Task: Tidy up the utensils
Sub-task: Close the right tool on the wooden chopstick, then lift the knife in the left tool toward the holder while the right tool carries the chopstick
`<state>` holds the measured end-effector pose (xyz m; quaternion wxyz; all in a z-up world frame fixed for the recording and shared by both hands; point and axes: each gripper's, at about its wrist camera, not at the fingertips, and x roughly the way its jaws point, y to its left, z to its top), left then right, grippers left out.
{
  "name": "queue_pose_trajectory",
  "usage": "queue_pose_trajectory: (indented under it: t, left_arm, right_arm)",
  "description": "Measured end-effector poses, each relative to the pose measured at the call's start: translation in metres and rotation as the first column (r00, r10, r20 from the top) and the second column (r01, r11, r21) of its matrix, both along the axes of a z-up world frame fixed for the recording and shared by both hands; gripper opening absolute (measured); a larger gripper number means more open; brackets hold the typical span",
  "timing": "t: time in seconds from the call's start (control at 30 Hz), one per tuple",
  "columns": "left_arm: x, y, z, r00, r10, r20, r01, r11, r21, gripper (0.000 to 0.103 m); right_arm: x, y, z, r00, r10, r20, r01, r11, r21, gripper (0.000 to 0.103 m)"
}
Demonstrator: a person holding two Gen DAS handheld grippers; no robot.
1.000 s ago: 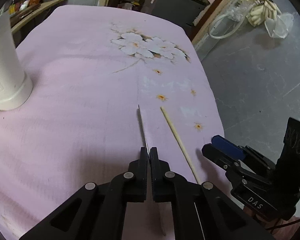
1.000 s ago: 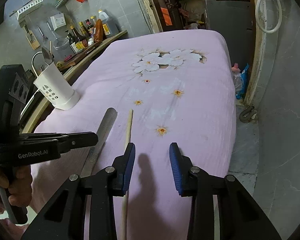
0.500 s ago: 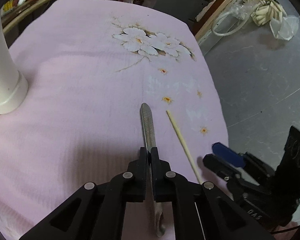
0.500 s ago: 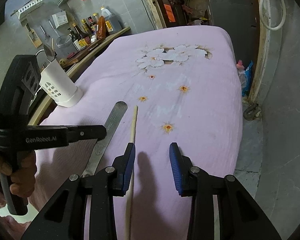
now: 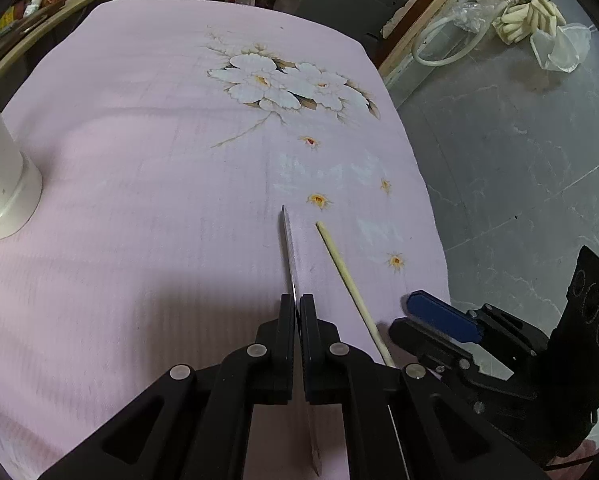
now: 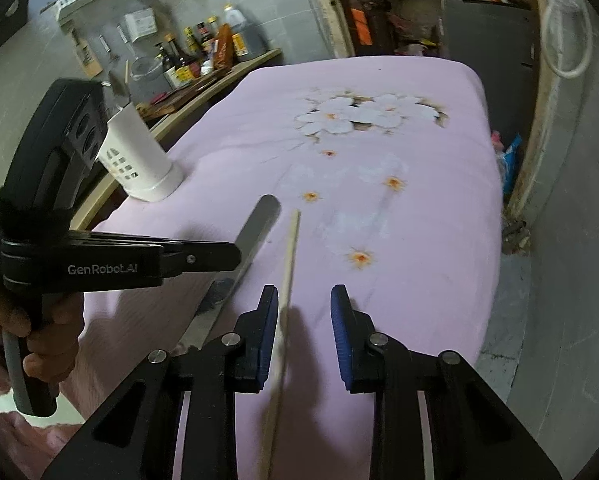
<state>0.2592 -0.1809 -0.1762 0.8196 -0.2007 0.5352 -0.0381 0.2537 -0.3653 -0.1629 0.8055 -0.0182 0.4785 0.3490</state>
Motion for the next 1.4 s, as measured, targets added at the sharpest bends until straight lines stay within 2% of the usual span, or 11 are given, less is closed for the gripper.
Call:
queue_pose_trajectory:
  t: [0.1,0.37,0.47,0.5,0.57,0.63,0.77,0.83,0.97,1.17,1.4]
  left_arm:
    - [0.001,0.002,-0.001,1.000,-0.004,-0.004,0.004,1.000,-0.004,0.004]
    - [0.009,0.007,-0.004,0.999,-0.038,-0.009,0.038,0.999,-0.012,0.005]
    - [0.013,0.009,-0.005,0.999,-0.048,-0.016,0.047,0.999,-0.026,0.005]
    - [0.013,0.009,-0.004,0.998,-0.053,-0.018,0.053,0.998,-0.025,0.004]
    - [0.015,0.006,-0.003,0.997,-0.068,-0.021,0.068,0.998,-0.007,0.004]
    - [0.016,0.004,0.000,0.998,-0.063,-0.027,0.063,0.998,-0.003,0.003]
    - [0.011,0.006,0.011,0.999,-0.040,-0.001,0.040,0.999,0.002,0.002]
    - [0.007,0.008,0.018,0.999,-0.044,0.017,0.044,0.999,0.025,0.002]
    - [-0.002,0.017,0.028,0.998,-0.038,0.047,0.037,0.999,0.027,0.002]
    - [-0.024,0.044,0.060,0.981,0.020,0.192,-0.023,1.000,0.015,0.002]
    - [-0.039,0.087,0.102,0.948,0.062,0.314,-0.073,0.997,0.024,0.002]
  right_arm:
    - [0.001,0.011,-0.005,0.999,0.037,0.000,-0.037,0.998,-0.051,0.019]
    - [0.000,0.024,-0.003,0.998,0.068,0.014,-0.065,0.986,-0.153,0.018]
    - [0.000,0.029,-0.001,0.998,0.064,0.009,-0.061,0.980,-0.191,0.011]
    - [0.001,0.030,0.000,0.998,0.062,-0.007,-0.062,0.979,-0.197,0.005]
    - [0.005,0.030,0.000,0.998,0.045,-0.035,-0.051,0.979,-0.197,0.005]
    - [0.009,0.025,0.002,0.997,0.013,-0.072,-0.024,0.988,-0.155,0.004]
    - [0.014,0.003,0.012,0.988,-0.083,-0.127,0.085,0.996,0.011,0.004]
    - [0.013,-0.003,0.018,0.986,-0.111,-0.126,0.122,0.989,0.084,0.004]
    - [0.008,-0.012,0.032,0.977,-0.171,-0.127,0.199,0.947,0.254,0.004]
    - [-0.005,0.014,0.054,0.973,-0.224,-0.048,0.226,0.905,0.360,0.004]
    - [-0.007,0.062,0.103,0.961,-0.261,0.085,0.198,0.872,0.447,0.004]
